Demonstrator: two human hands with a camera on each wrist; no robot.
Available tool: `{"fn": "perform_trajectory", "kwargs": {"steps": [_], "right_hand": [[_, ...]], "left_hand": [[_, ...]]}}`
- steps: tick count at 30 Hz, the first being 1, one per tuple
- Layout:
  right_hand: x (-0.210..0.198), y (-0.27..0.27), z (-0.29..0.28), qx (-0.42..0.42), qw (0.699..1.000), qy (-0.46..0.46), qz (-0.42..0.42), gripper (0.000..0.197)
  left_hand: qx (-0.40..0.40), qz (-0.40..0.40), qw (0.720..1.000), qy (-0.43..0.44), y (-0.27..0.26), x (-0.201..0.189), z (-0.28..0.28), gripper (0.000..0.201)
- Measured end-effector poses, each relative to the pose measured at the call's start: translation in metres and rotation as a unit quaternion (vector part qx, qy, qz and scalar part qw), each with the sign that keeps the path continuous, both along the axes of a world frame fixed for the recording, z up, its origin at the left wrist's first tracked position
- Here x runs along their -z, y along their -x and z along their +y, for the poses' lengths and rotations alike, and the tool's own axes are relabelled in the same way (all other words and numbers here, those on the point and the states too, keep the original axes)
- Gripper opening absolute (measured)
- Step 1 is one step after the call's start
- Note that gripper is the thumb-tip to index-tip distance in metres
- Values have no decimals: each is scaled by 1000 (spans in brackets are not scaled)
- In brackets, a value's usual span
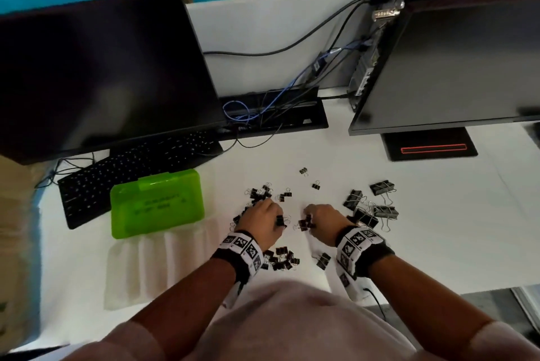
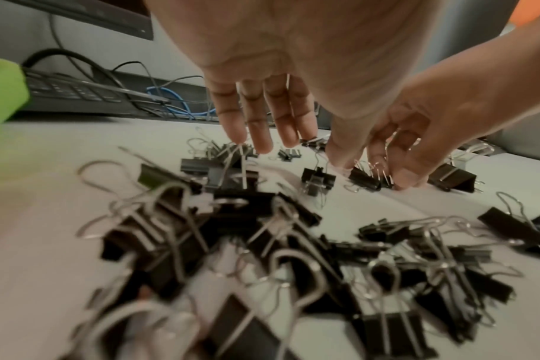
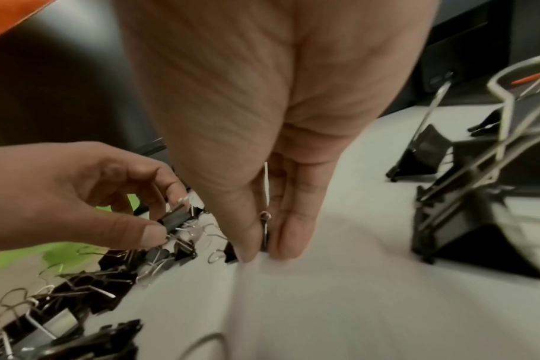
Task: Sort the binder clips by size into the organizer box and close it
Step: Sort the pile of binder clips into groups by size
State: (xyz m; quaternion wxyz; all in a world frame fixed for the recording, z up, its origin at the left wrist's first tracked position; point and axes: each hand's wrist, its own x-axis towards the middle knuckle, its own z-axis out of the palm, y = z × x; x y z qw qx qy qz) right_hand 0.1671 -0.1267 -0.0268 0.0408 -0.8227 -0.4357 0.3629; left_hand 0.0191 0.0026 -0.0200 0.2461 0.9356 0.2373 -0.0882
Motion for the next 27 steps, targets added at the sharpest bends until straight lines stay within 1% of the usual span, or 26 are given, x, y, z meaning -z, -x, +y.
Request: {"fn": "perform_trajectory", "kwargs": {"steps": [3,5,6,8,9,11,12,14,17,19,21,24,25,27], "right_hand": [[0,9,13,-26,999,-24,27,42],[-3,10,21,-60,996,-20,58,40],[-5,9,25,-79,995,-17,64,36],[-5,2,34,-89,995,-27,46,33],[-8,-2,40,-86,995,-36,28,33],[-15,-6,53,-92,994,-58,-3,35],[-19,-6,61,-104,992,-71,-11,36],[-25,-3,79,-135,986,-98,-20,41],[-27,6,104,-191,974,-111,-43,51],[-25,13,112,-224,969,-97,-46,54],[-21,19,113,-242,966,-88,-34,49],[-13,23,108,-243,965,-95,-13,35],[-11,23,108,-238,965,-110,-9,30],[-12,24,105,-244,954,-171,-24,21]], "left_hand": [[-1,15,999,29,11,-1,12,33],[-7,-5,999,40,19,-4,20,37],[-26,-28,998,41,22,-7,24,36],[-85,-54,995,26,28,-8,36,32],[-114,-45,992,19,29,-7,42,33],[-157,11,987,33,32,-3,51,37],[-167,38,984,50,33,-1,53,37],[-171,58,981,71,34,2,53,32],[-182,35,980,71,37,7,52,23],[-194,17,978,78,39,9,55,22],[-204,-3,975,86,43,10,62,24],[-207,-14,974,92,48,9,69,16],[-199,-12,975,99,49,8,70,16],[-163,4,978,130,53,8,67,27]]}}
